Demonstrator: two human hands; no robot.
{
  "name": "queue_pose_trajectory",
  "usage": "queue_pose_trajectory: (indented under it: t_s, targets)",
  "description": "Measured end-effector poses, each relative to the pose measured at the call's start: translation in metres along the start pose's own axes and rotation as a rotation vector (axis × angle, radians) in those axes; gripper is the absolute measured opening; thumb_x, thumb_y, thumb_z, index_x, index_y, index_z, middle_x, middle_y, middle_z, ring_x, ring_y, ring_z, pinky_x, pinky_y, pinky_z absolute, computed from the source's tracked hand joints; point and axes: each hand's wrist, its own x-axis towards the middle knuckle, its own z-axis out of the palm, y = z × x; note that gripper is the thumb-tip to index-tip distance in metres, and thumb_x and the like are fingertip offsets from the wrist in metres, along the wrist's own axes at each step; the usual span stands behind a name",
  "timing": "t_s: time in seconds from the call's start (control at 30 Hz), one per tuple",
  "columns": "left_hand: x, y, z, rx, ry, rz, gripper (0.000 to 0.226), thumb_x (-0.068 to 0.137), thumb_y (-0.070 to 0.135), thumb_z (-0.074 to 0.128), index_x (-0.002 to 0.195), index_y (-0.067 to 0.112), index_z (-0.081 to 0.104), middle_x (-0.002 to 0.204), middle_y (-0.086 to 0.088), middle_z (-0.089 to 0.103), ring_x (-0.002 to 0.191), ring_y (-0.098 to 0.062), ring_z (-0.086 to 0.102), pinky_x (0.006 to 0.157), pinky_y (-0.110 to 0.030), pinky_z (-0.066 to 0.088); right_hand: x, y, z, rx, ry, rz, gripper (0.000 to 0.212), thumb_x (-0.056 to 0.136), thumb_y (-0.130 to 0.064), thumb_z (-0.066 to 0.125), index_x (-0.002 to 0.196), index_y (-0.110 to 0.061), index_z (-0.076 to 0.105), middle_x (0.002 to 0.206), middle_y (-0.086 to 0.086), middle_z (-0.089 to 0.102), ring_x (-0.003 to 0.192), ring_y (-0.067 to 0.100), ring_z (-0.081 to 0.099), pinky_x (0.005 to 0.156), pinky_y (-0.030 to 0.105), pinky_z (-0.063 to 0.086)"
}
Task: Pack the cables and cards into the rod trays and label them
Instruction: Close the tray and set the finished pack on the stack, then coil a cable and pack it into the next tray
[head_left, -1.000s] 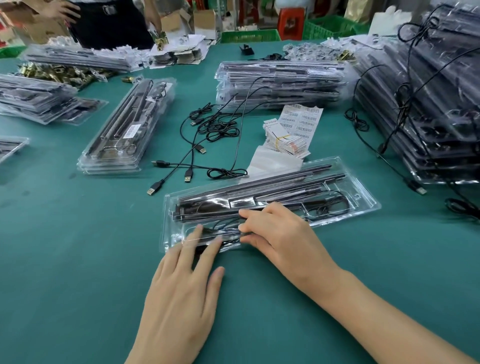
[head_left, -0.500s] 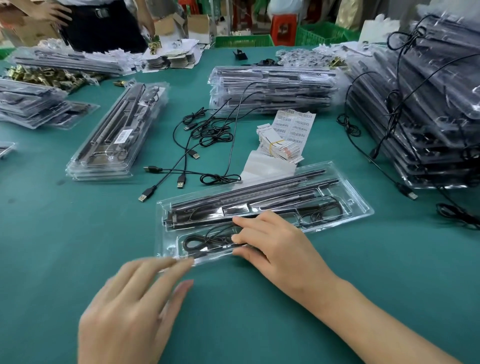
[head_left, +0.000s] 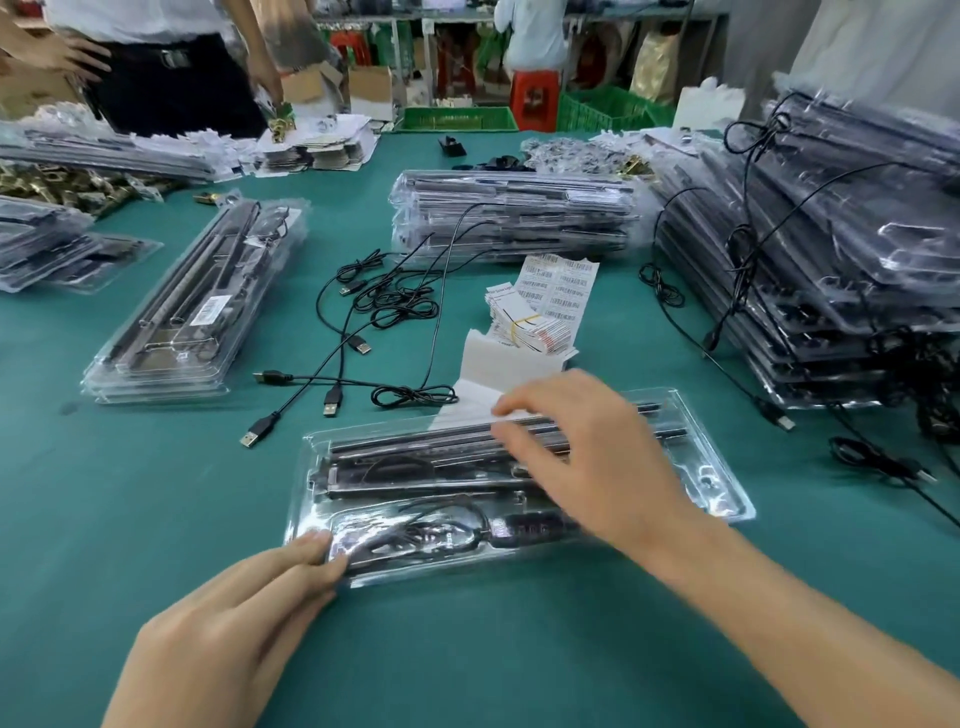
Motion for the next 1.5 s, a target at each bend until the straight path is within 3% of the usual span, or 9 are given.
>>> queue_pose_trajectory:
  t_s: [0.07,0.2,0.37,0.53,0.73,0.93,1.07,1.33,1.5]
  targets:
    - [0.004,-0.005,-0.002,0.015,-0.037,0.032,0.032,0.093,0.045,0.057,0.087,0.026,0.083,0.103,0.016,0.074,0.092,-0.002,0.068,0.086,-0.021,0.05,0.043,0.024,-0.01,-0.235,0.031,0.164,0.035,0.097,-0.048,0.059,0.121,-0.023,0.066,0.119,-0.006,0.062,0.115,0.014,0.052,0.094,0.035,0.047]
    - [0.03,-0.002,-0.009,0.073,-0.146,0.057,0.061,0.101,0.063,0.036,0.069,0.028,0.075,0.086,0.015,0.067,0.078,-0.015,0.065,0.067,-0.038,0.052,0.086,0.052,0.001,-0.517,-0.231,0.274,0.04,0.092,-0.048,0.065,0.117,-0.018,0.063,0.114,0.004,0.049,0.114,0.024,0.046,0.093,0.039,0.045]
    - [0.073,0.012,-0.014,0.135,-0.339,-0.083,0.054,0.091,0.069,0.033,0.06,0.034,0.06,0.072,0.022,0.051,0.069,-0.006,0.053,0.057,-0.02,0.039,0.079,0.05,0.012,-0.386,-0.165,0.166,0.009,0.092,-0.033,0.067,0.092,-0.025,0.069,0.093,-0.006,0.047,0.099,0.02,0.051,0.08,0.036,0.043]
    - [0.16,0.03,0.021,-0.11,-0.333,-0.148,0.018,0.093,0.049,0.059,0.089,0.035,0.07,0.083,0.02,0.065,0.081,-0.002,0.061,0.078,-0.037,0.055,0.07,0.056,0.014,-0.084,-0.009,0.334,0.01,0.099,-0.032,0.057,0.091,-0.026,0.057,0.078,-0.01,0.063,0.073,0.018,0.06,0.071,0.039,0.052]
    - [0.268,0.048,0.107,-0.155,-0.34,-0.084,0.028,0.102,0.028,0.059,0.127,0.024,0.071,0.127,0.003,0.068,0.116,-0.018,0.062,0.1,-0.038,0.048,0.071,0.069,0.015,-0.25,0.07,0.355,0.018,0.097,-0.03,0.064,0.112,-0.022,0.063,0.107,-0.003,0.057,0.096,0.021,0.057,0.074,0.038,0.048]
    - [0.293,0.035,0.158,0.0,-0.437,-0.193,0.03,0.101,0.031,0.059,0.123,0.014,0.069,0.129,-0.008,0.066,0.122,-0.03,0.059,0.097,-0.043,0.051,0.068,0.075,0.019,-0.408,0.002,0.197,0.017,0.093,-0.027,0.068,0.105,-0.016,0.061,0.113,-0.002,0.062,0.109,0.023,0.052,0.08,0.036,0.045]
    - [0.3,0.02,0.167,0.129,-0.461,-0.208,0.049,0.093,0.049,0.068,0.099,0.001,0.061,0.116,-0.02,0.06,0.117,-0.038,0.052,0.094,-0.048,0.048,0.072,0.079,0.023,-0.5,-0.077,0.171,0.046,0.095,-0.031,0.064,0.138,-0.024,0.049,0.123,-0.003,0.061,0.115,0.023,0.052,0.084,0.035,0.038]
    - [0.299,0.024,0.164,0.086,-0.27,-0.183,0.049,0.081,0.038,0.083,0.12,0.016,0.062,0.117,-0.006,0.063,0.113,-0.028,0.056,0.08,-0.036,0.042,0.079,0.083,0.029,-0.486,-0.119,0.147,0.037,0.101,-0.043,0.054,0.129,-0.02,0.061,0.129,-0.002,0.057,0.124,0.021,0.047,0.094,0.035,0.041]
    - [0.296,0.026,0.163,0.002,-0.14,-0.181,0.028,0.085,0.017,0.074,0.111,0.018,0.064,0.106,-0.004,0.067,0.103,-0.028,0.059,0.076,-0.037,0.044,0.094,0.075,0.032,-0.374,-0.11,0.278,0.036,0.102,-0.049,0.052,0.109,-0.015,0.059,0.109,0.001,0.062,0.097,0.025,0.06,0.072,0.036,0.041]
